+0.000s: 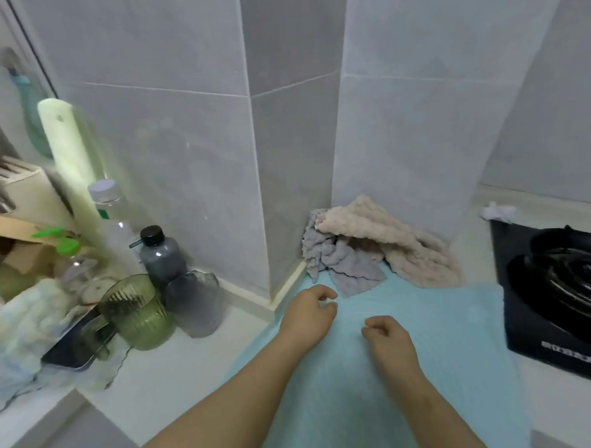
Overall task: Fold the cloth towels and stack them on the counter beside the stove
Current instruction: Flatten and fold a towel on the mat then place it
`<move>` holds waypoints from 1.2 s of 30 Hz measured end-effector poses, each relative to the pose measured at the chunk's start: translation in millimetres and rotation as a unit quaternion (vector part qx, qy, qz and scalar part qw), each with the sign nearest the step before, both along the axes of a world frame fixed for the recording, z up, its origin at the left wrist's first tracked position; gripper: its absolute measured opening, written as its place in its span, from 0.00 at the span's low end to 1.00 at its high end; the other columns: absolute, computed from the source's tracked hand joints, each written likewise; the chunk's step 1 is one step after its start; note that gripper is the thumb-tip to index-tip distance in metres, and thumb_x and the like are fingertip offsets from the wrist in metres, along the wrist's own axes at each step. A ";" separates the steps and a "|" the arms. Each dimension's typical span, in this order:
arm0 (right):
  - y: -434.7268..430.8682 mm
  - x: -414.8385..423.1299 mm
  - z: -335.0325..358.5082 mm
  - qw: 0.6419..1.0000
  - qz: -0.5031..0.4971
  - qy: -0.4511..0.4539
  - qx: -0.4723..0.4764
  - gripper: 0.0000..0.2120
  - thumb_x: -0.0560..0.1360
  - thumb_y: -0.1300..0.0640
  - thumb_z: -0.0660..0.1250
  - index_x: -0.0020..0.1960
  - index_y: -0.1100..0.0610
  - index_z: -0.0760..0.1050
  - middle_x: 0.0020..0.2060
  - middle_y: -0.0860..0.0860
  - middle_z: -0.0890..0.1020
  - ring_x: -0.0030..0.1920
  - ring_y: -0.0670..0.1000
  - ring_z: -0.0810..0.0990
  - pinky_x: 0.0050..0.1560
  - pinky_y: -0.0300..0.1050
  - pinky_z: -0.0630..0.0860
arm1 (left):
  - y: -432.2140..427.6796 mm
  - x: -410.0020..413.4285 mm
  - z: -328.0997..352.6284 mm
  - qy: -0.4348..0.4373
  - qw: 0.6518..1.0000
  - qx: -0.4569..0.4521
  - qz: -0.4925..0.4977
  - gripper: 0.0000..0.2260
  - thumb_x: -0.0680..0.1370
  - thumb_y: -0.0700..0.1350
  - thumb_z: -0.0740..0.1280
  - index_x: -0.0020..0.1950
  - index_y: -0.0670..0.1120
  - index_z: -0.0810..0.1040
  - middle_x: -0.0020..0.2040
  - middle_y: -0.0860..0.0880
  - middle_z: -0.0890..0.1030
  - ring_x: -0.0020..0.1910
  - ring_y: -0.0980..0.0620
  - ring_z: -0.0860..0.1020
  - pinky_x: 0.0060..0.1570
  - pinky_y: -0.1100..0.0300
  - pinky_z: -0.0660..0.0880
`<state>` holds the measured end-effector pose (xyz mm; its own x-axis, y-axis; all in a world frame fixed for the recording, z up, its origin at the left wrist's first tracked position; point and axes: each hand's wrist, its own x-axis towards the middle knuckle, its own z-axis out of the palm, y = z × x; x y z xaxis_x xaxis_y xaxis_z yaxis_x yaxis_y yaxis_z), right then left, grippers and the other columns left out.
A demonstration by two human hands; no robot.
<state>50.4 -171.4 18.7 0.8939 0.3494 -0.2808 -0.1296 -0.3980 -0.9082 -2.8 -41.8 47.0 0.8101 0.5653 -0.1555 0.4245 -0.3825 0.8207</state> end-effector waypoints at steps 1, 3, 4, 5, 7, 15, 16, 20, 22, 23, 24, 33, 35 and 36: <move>0.8 -4.3 -1.4 1.000 -0.023 -0.001 -0.004 0.07 0.76 0.62 0.61 0.53 0.56 0.73 0.41 0.47 0.75 0.37 0.44 0.73 0.35 0.37 0.68 | 6.6 5.8 0.5 0.001 1.000 -0.001 -0.014 0.11 0.78 0.44 0.62 0.59 0.48 0.76 0.57 0.50 0.76 0.50 0.52 0.77 0.46 0.67 0.71; 4.0 -13.5 -5.7 0.998 -0.059 -0.005 -0.019 0.06 0.76 0.62 0.62 0.52 0.55 0.73 0.42 0.48 0.76 0.38 0.45 0.73 0.37 0.37 0.68 | 17.5 16.0 -1.2 0.007 0.999 -0.009 -0.034 0.11 0.78 0.42 0.62 0.59 0.46 0.76 0.49 0.48 0.76 0.37 0.54 0.74 0.31 0.70 0.67; 5.6 -18.2 -8.3 0.997 -0.073 -0.009 -0.027 0.06 0.76 0.62 0.62 0.51 0.54 0.73 0.43 0.48 0.76 0.40 0.46 0.74 0.38 0.37 0.68 | 21.7 20.6 -4.1 0.014 0.999 -0.005 -0.046 0.12 0.77 0.41 0.62 0.60 0.45 0.76 0.48 0.47 0.76 0.35 0.54 0.73 0.30 0.69 0.66; 7.0 -22.5 -11.3 0.996 -0.084 -0.013 -0.035 0.06 0.76 0.62 0.62 0.51 0.54 0.72 0.44 0.48 0.76 0.43 0.47 0.74 0.40 0.38 0.68 | 25.6 25.0 -8.7 0.025 0.998 0.005 -0.059 0.13 0.77 0.40 0.62 0.61 0.44 0.75 0.51 0.46 0.75 0.37 0.51 0.74 0.32 0.67 0.67; 9.2 -30.2 -18.0 0.994 -0.102 -0.019 -0.045 0.08 0.76 0.62 0.62 0.53 0.54 0.73 0.47 0.49 0.77 0.47 0.48 0.74 0.44 0.39 0.67 | 31.6 34.3 -19.2 0.051 0.995 0.029 -0.077 0.15 0.77 0.41 0.62 0.64 0.45 0.72 0.63 0.43 0.70 0.44 0.48 0.74 0.39 0.64 0.67; 11.8 -42.8 -44.9 0.980 -0.139 -0.120 -0.079 0.12 0.75 0.59 0.62 0.57 0.53 0.74 0.50 0.46 0.77 0.53 0.47 0.74 0.51 0.36 0.66 | 33.9 81.6 -56.4 0.024 1.000 0.001 0.014 0.24 0.75 0.45 0.63 0.71 0.50 0.65 0.71 0.46 0.64 0.68 0.42 0.65 0.65 0.47 0.66; 12.7 -45.1 -48.7 0.976 -0.138 -0.145 -0.085 0.12 0.74 0.57 0.61 0.57 0.52 0.74 0.50 0.44 0.76 0.55 0.46 0.74 0.54 0.37 0.67 | 35.3 85.9 -60.8 0.010 0.999 -0.017 0.029 0.24 0.75 0.46 0.62 0.71 0.50 0.64 0.71 0.47 0.66 0.68 0.42 0.66 0.65 0.46 0.66; 14.7 -54.8 -59.2 0.955 -0.110 -0.239 -0.135 0.13 0.76 0.56 0.61 0.59 0.49 0.74 0.52 0.39 0.76 0.57 0.44 0.70 0.60 0.38 0.66 | 36.3 83.5 -79.1 -0.062 0.998 -0.026 0.014 0.23 0.73 0.41 0.57 0.69 0.51 0.66 0.66 0.45 0.73 0.62 0.39 0.72 0.62 0.41 0.70; 14.0 -55.6 -59.6 0.954 -0.123 -0.250 -0.111 0.11 0.76 0.57 0.61 0.57 0.50 0.75 0.50 0.40 0.77 0.55 0.45 0.72 0.57 0.39 0.68 | 36.5 74.0 -87.0 -0.107 0.994 -0.015 -0.012 0.25 0.75 0.39 0.58 0.72 0.51 0.64 0.68 0.46 0.71 0.65 0.42 0.71 0.64 0.44 0.69; 13.4 -55.6 -59.3 0.956 -0.137 -0.245 -0.087 0.10 0.76 0.57 0.61 0.55 0.50 0.76 0.48 0.41 0.77 0.53 0.45 0.73 0.54 0.39 0.68 | 37.3 68.1 -90.0 -0.133 0.991 -0.022 -0.018 0.25 0.76 0.38 0.60 0.73 0.50 0.64 0.69 0.46 0.70 0.66 0.44 0.70 0.66 0.47 0.68; 12.7 -56.1 -58.9 0.957 -0.151 -0.238 -0.063 0.09 0.76 0.58 0.61 0.54 0.51 0.76 0.46 0.42 0.78 0.51 0.45 0.74 0.51 0.38 0.68 | 38.5 61.7 -92.6 -0.162 0.986 -0.029 -0.016 0.25 0.76 0.39 0.63 0.72 0.49 0.65 0.69 0.47 0.71 0.67 0.46 0.70 0.67 0.51 0.67; 12.3 -82.1 -62.9 0.941 -0.150 -0.293 -0.081 0.08 0.76 0.60 0.59 0.51 0.55 0.75 0.46 0.48 0.78 0.43 0.49 0.73 0.44 0.40 0.67 | 29.1 -0.3 -74.6 -0.285 0.958 0.043 0.002 0.08 0.73 0.46 0.71 0.52 0.47 0.83 0.49 0.50 0.84 0.50 0.51 0.80 0.49 0.62 0.70; 12.0 -83.8 -62.9 0.937 -0.159 -0.300 -0.083 0.07 0.76 0.60 0.59 0.50 0.54 0.75 0.46 0.48 0.78 0.43 0.49 0.73 0.43 0.40 0.67 | 27.3 -12.9 -77.1 -0.302 0.953 0.027 -0.021 0.04 0.71 0.45 0.73 0.45 0.48 0.84 0.43 0.51 0.84 0.44 0.53 0.81 0.46 0.63 0.72; 12.5 -82.9 -63.1 0.936 -0.161 -0.300 -0.085 0.07 0.76 0.60 0.59 0.50 0.54 0.74 0.46 0.48 0.78 0.43 0.49 0.73 0.43 0.40 0.67 | 26.9 -18.0 -78.7 -0.307 0.951 0.010 -0.040 0.01 0.70 0.44 0.74 0.41 0.49 0.83 0.39 0.52 0.84 0.42 0.53 0.81 0.44 0.63 0.73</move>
